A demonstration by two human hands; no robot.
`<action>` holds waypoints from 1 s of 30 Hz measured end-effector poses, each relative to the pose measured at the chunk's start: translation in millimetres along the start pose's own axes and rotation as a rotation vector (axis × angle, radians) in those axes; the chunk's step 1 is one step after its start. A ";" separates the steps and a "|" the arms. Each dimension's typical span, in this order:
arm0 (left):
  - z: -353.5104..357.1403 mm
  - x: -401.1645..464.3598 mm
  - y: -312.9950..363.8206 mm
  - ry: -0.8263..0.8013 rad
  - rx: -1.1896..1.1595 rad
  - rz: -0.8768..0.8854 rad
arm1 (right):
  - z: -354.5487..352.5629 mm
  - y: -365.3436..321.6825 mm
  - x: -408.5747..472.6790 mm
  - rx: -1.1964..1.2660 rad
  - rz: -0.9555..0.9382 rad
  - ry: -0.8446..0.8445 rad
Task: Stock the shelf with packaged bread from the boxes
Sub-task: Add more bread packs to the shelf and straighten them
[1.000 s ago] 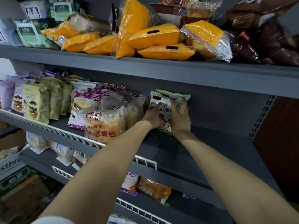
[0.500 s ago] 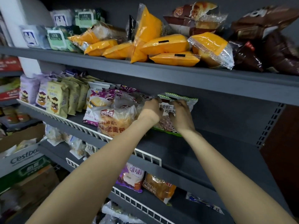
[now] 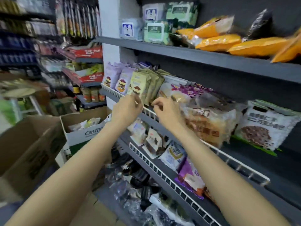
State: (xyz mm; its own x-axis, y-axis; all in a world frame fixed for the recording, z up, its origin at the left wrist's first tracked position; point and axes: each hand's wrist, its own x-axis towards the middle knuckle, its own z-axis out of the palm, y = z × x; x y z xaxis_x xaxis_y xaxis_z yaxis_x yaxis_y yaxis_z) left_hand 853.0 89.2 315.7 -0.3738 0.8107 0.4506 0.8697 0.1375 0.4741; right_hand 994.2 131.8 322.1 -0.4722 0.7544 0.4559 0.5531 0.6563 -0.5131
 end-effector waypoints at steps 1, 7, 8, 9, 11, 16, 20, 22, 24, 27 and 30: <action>-7.8 2.9 -31.3 0.005 0.016 -0.028 | 27.9 -14.3 9.7 0.001 -0.007 -0.031; -36.6 34.8 -214.6 0.035 0.035 -0.193 | 197.2 -88.5 75.6 0.017 0.014 -0.253; -38.3 41.7 -242.5 0.030 0.040 -0.221 | 225.7 -97.2 88.1 0.017 0.018 -0.289; -38.7 48.5 -269.0 0.013 0.041 -0.254 | 253.3 -104.3 99.9 0.011 0.024 -0.325; -34.7 65.4 -320.5 -0.041 0.024 -0.326 | 307.0 -113.0 125.4 -0.009 0.045 -0.403; 7.2 124.6 -448.9 -0.180 0.035 -0.505 | 433.5 -107.5 196.6 -0.034 0.126 -0.636; 59.1 182.9 -533.6 -0.356 0.071 -0.554 | 529.8 -79.6 258.1 -0.029 0.181 -0.757; 91.0 211.1 -576.1 -0.457 0.093 -0.557 | 576.5 -61.1 288.2 -0.023 0.203 -0.807; 123.2 233.7 -616.5 -0.549 0.105 -0.589 | 621.4 -41.0 312.6 -0.035 0.231 -0.877; 166.8 257.3 -665.3 -0.715 0.109 -0.631 | 680.2 -7.7 338.8 -0.204 0.295 -0.961; 202.0 273.2 -694.5 -0.810 0.052 -0.660 | 715.5 28.3 356.0 -0.414 0.373 -0.957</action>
State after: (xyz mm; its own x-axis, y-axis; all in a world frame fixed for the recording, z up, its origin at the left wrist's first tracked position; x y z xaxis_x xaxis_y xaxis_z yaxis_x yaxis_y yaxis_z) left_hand 211.9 330.1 -43.2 -0.4686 0.7017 -0.5366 0.5914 0.7004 0.3995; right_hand 350.6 426.0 -50.4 -0.4645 0.7175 -0.5191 0.8738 0.4668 -0.1367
